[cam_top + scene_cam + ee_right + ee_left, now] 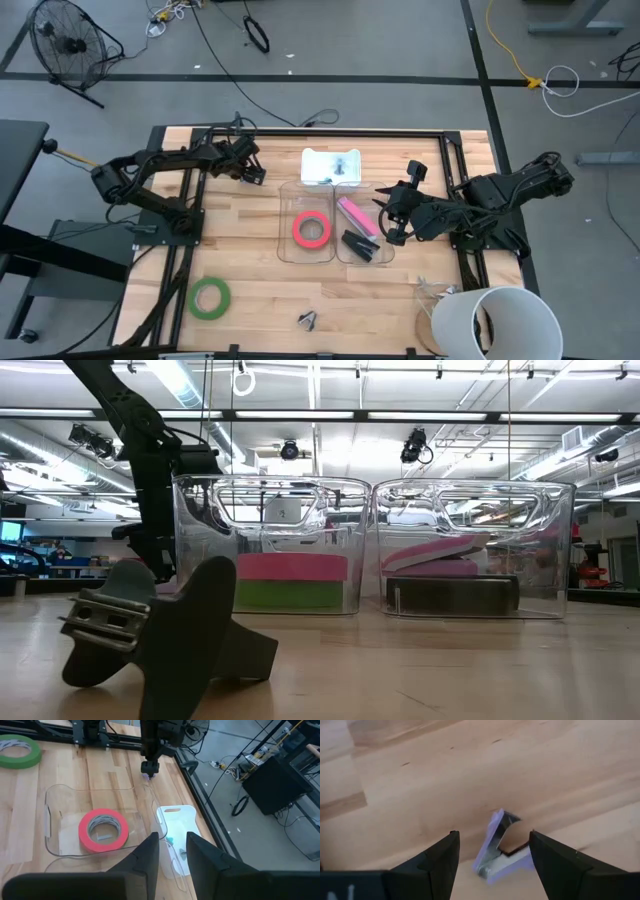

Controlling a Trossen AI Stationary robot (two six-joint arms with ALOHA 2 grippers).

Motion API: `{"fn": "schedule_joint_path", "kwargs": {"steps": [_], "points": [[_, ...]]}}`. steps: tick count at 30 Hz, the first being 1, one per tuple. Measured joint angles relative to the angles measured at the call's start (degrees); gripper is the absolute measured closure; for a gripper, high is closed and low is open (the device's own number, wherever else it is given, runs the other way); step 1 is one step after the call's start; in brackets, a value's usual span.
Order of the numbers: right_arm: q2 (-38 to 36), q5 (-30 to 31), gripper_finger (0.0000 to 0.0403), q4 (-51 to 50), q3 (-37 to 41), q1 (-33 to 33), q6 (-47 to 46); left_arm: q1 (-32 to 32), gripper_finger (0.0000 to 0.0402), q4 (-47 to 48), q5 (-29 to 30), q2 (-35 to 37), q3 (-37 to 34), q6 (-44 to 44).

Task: Pick and place Stapler, Stapler remover, tape
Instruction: Put the violet staple remover into the white bin

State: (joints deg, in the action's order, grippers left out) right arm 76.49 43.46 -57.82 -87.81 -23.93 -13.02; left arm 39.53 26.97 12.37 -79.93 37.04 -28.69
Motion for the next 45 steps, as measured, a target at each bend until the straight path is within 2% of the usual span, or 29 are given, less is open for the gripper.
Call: {"fn": "schedule_joint_path", "kwargs": {"steps": [6,10,14,18,24,30,39,45], "points": [[0.00,-0.93,0.0305,0.02,0.00,-0.01,-0.02,0.00,0.0161,-2.35,0.82,-3.88,0.02,-0.02],[0.00,-0.88,0.0305,0.02,0.00,-0.02,-0.01,-0.04,0.0185,-2.65,-0.23,-6.48,0.15,-0.15],[0.00,-0.88,0.0305,0.01,0.00,-0.02,0.00,-0.03,0.0255,-3.24,-2.60,-7.36,0.26,-0.19],[-0.01,-0.89,0.0305,0.02,0.00,0.01,0.00,0.04,0.0370,-3.41,-5.21,-6.68,0.47,0.56],[0.00,-0.90,0.0305,0.07,0.00,-0.02,0.00,0.07,0.0373,-1.92,-9.85,-6.29,3.12,0.58],[0.00,-0.90,0.0305,0.11,0.00,-0.02,0.00,-1.59,0.0373,1.91,-10.02,-6.25,8.45,0.88],[0.00,-0.90,0.0305,0.11,0.00,-0.02,0.00,-3.89,0.0373,3.67,-9.74,-6.20,22.33,2.82],[-0.01,-0.87,0.0305,0.11,0.00,-0.02,0.26,-6.90,0.0373,0.92,-9.60,-6.27,29.51,2.84]]}}
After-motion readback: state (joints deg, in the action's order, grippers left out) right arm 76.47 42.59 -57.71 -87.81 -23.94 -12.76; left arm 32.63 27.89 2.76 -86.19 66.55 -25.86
